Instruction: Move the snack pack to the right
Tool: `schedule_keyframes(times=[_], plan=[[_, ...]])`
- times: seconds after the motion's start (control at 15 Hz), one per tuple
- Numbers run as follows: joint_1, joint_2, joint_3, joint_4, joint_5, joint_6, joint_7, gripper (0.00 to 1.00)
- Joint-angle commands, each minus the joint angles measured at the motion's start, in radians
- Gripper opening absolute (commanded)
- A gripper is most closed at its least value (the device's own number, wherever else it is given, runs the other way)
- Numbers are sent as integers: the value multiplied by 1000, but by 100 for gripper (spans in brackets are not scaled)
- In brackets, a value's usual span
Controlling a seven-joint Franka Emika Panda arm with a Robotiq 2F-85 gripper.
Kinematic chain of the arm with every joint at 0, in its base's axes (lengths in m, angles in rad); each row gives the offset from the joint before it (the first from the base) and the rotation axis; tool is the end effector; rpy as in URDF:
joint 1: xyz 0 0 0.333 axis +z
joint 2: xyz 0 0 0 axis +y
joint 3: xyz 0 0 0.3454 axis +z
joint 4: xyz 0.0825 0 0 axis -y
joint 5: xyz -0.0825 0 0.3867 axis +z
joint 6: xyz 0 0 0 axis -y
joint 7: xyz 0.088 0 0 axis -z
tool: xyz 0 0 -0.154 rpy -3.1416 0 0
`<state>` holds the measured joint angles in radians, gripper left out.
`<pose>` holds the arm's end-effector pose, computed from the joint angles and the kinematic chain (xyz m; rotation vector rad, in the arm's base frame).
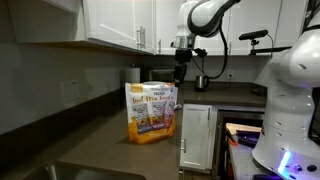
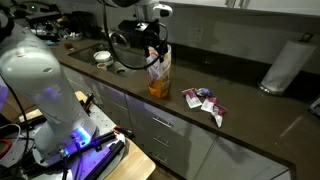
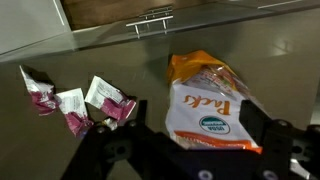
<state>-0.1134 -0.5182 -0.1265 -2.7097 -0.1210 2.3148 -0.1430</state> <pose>0.3586 -0.0907 0.3727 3.0835 -0.0118 0.1763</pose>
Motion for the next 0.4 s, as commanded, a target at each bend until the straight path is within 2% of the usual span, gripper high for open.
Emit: schedule_keyframes(times=[0.0, 0.33], plan=[[-16, -27, 12, 42, 5, -132, 41, 100], [-3, -48, -6, 86, 26, -299, 27, 100]])
